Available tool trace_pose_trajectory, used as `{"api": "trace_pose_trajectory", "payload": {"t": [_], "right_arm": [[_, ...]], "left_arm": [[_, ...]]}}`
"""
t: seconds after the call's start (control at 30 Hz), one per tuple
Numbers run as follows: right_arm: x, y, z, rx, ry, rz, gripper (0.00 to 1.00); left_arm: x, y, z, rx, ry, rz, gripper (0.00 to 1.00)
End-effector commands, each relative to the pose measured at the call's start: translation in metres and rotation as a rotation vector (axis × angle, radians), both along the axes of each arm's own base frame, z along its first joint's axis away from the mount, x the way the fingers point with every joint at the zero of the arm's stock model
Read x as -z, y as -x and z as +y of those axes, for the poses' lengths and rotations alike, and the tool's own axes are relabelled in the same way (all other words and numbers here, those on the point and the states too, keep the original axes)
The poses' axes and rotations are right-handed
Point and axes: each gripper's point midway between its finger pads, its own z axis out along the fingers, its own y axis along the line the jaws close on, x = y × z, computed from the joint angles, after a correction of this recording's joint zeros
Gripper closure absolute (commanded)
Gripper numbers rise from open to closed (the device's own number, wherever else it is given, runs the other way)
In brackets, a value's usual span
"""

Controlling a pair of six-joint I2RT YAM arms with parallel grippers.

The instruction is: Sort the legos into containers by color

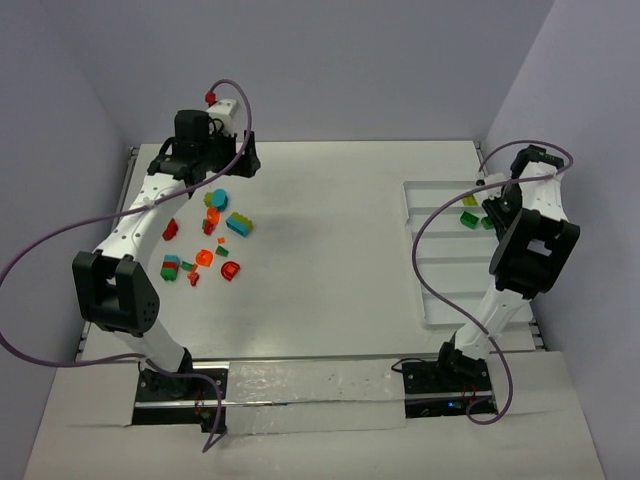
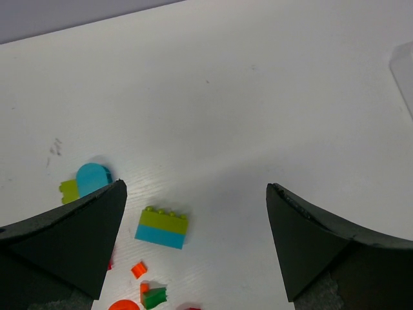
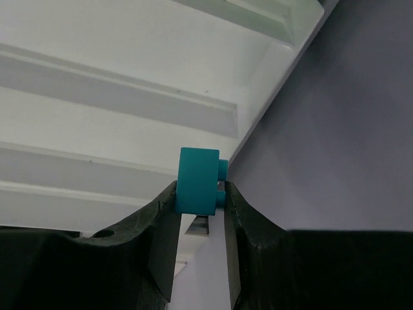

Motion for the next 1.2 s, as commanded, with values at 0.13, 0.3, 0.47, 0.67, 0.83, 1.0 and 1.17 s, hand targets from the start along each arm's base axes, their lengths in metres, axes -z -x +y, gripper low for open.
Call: {"api": "trace_pose_trajectory", "payload": {"t": [0.13, 0.3, 0.47, 0.67, 0.83, 1.0, 1.17], "right_arm": [[0.016, 0.005, -0.009, 0.098, 0.053, 0.100, 0.97], [0.024, 0.007, -0.004, 0.134, 0.046, 0.109, 0.97], [0.033, 0.005, 0.003, 0.146, 0.044, 0.102, 0.95], [0.044, -0.007, 0.008, 0.153, 0.050, 0.101, 0.90], [0.050, -0.015, 0.005, 0.144, 0.071, 0.114, 0.89], [0.056, -0.015, -0.005, 0.139, 0.121, 0.128, 0.83], [0.052, -0.019, -0.008, 0.141, 0.128, 0.123, 0.65]], "left_arm": [[-0.004, 0.002, 0.016, -0.044, 0.029, 0.059, 0.01], [-0.005, 0.013, 0.007, 0.048, 0.067, 0.099, 0.01], [-0.003, 0.011, 0.009, 0.046, 0.064, 0.129, 0.01], [-0.006, 0.004, 0.009, 0.045, 0.066, 0.127, 0.01], [-0.003, 0.003, 0.012, 0.026, 0.058, 0.128, 0.01], [-0.002, 0.007, 0.015, 0.016, 0.045, 0.125, 0.01], [-0.003, 0.010, 0.022, 0.000, 0.037, 0.116, 0.01]]}}
